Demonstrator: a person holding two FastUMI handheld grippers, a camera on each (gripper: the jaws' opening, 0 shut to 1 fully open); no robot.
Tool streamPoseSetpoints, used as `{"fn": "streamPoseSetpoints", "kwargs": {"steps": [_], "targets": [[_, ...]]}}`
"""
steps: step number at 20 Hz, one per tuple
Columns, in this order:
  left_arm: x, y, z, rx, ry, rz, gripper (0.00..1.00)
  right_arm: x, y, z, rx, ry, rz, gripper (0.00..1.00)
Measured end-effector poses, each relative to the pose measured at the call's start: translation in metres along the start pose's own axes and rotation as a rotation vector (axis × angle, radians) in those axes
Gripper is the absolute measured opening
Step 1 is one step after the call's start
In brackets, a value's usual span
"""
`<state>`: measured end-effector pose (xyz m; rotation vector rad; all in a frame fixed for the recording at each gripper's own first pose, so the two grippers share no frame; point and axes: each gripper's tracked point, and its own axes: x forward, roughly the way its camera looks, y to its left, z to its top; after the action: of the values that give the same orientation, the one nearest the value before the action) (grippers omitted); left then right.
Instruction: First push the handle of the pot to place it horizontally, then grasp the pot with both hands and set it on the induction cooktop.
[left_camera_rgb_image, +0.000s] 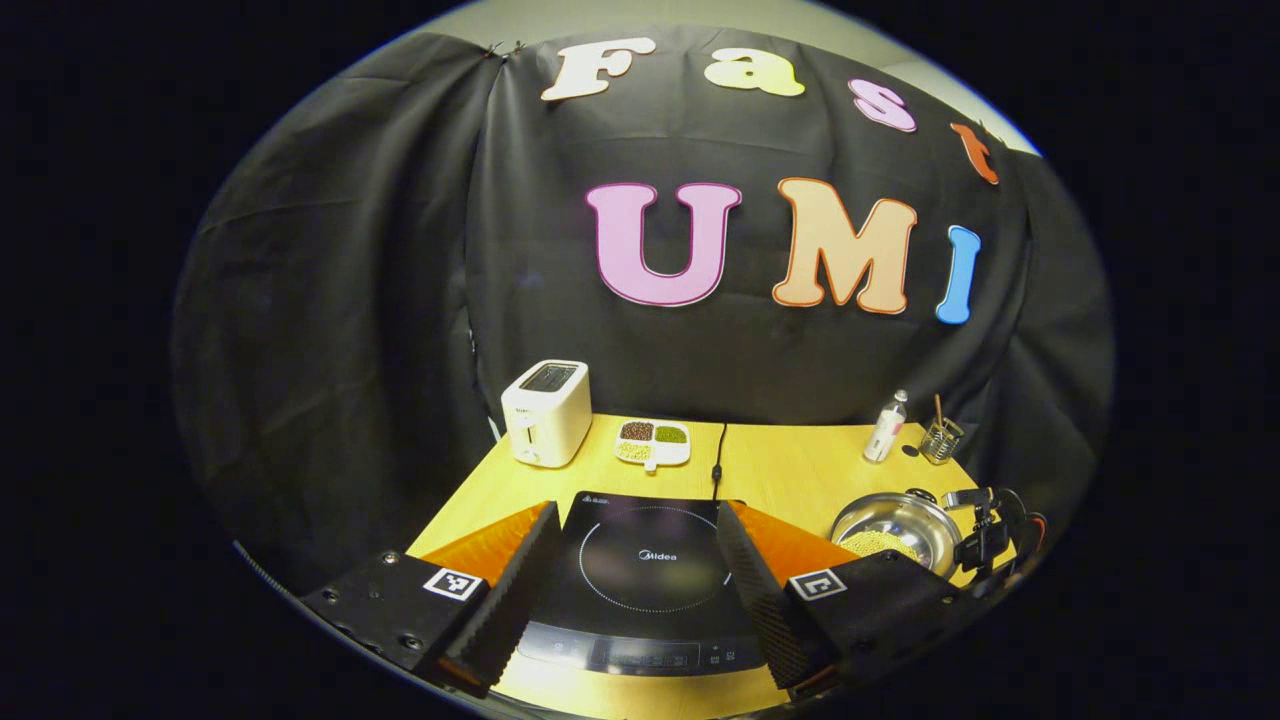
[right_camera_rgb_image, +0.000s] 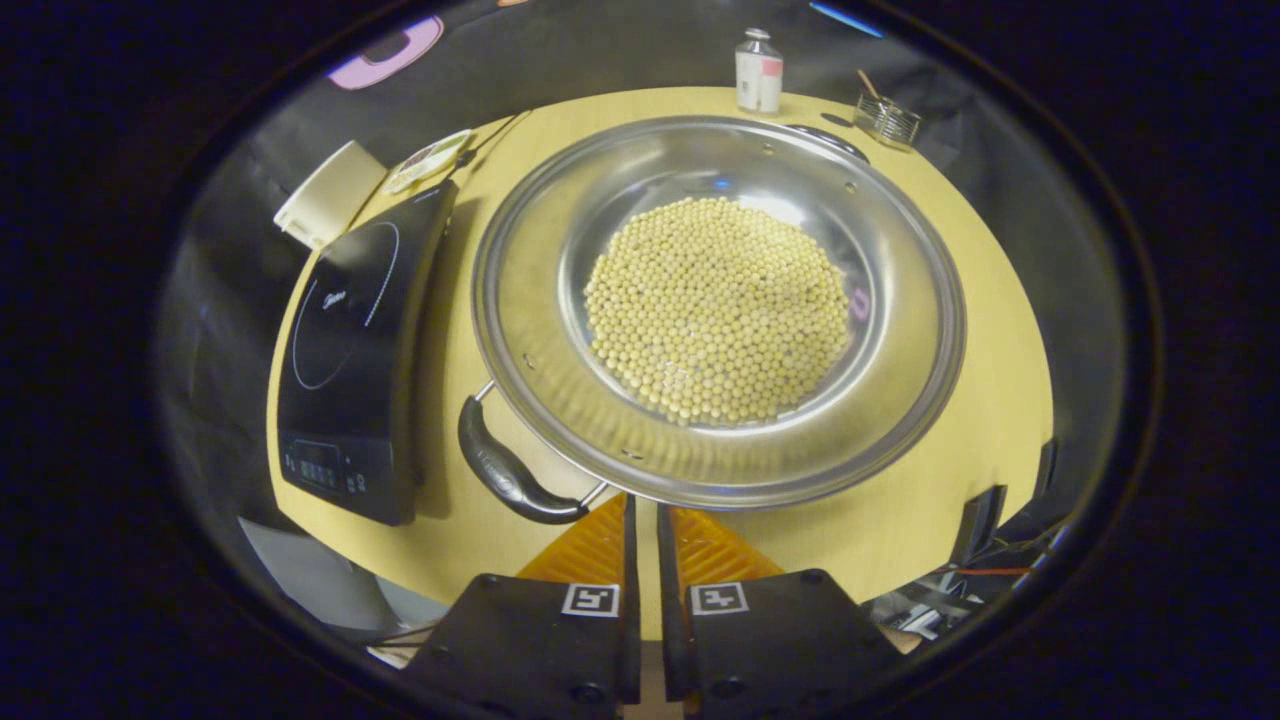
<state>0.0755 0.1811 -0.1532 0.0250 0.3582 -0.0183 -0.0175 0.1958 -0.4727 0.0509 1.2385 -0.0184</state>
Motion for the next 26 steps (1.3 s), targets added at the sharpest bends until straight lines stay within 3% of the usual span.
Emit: {"fn": "streamPoseSetpoints", "kwargs": {"steps": [5,6,16,25,26], "targets": [[0.008,0.009,-0.005,-0.022,0.010,0.000,0.92,0.005,0.033,0.010,0.083,-0.041,0.038,0.12],[0.009,0.011,-0.007,-0.024,0.013,0.001,0.96,0.007,0.039,0.013,0.104,-0.053,0.044,0.12],[0.020,0.005,-0.021,-0.049,0.045,-0.028,0.96,0.026,0.103,0.052,0.330,-0.175,0.094,0.12],[0.025,-0.017,-0.027,-0.045,0.059,-0.072,0.96,0.035,0.114,0.073,0.356,-0.214,0.098,0.12],[0.027,-0.022,-0.027,-0.044,0.066,-0.080,0.92,0.035,0.114,0.074,0.348,-0.214,0.099,0.12]]}}
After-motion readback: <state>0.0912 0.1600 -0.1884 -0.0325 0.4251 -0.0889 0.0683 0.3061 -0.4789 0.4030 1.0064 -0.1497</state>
